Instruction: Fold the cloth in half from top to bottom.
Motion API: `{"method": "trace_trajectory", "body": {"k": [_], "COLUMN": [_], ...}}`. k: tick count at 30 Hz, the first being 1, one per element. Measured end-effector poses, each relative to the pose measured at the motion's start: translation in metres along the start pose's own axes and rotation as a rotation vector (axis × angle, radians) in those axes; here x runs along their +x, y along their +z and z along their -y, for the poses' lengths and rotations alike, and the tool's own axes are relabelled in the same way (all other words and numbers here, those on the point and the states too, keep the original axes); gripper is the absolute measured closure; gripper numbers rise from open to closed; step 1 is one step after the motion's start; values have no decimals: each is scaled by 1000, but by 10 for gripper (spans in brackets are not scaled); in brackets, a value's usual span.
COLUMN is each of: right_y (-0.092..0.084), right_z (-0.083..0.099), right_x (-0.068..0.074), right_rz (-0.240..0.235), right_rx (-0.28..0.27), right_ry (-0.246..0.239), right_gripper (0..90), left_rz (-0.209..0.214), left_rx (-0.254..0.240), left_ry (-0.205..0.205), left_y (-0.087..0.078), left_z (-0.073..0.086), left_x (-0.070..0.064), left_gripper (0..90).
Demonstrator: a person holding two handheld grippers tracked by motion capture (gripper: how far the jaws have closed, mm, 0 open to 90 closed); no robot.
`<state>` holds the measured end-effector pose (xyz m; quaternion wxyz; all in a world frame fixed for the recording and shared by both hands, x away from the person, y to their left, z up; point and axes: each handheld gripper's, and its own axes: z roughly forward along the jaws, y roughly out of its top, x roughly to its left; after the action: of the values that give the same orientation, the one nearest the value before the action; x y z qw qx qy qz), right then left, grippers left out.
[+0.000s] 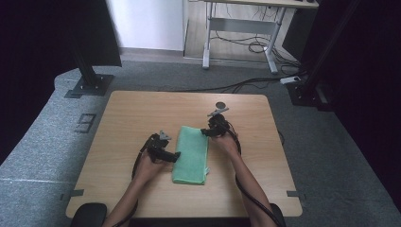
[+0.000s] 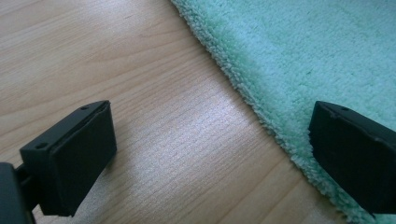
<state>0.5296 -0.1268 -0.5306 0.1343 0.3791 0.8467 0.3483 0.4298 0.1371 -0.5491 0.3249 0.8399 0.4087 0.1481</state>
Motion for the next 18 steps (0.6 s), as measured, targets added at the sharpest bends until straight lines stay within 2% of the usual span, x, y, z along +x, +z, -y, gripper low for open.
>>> {"method": "trace_trajectory", "body": {"k": [1,3,7,8,9,12,13,15,18], "right_y": [5,9,12,12,12,10,10,10,9], "right_z": [1,2,3,3,2,1,1,2,0], "right_x": [-1,-3,-4,-3,-3,3,4,5,6], "right_rz": [20,25,3,2,-7,-60,-84,-89,-93], "right_rx": [13,22,13,11,13,19,22,22,42], "right_ry": [-1,3,10,9,7,9,21,47,47], "right_gripper": [392,372,383,407,474,757,819,847,857], "left_rz": [0,0,0,0,0,0,-1,-2,-1], "left_rx": [1,0,1,1,1,1,0,0,0], "left_ry": [0,0,0,0,0,0,-1,-1,-1], "left_y": [0,0,0,0,0,0,0,0,0], "left_z": [0,0,0,0,0,0,0,0,0], "left_x": [0,0,0,0,0,0,0,0,0], "left_gripper": [13,13,13,12,13,13,13,13,13]}}
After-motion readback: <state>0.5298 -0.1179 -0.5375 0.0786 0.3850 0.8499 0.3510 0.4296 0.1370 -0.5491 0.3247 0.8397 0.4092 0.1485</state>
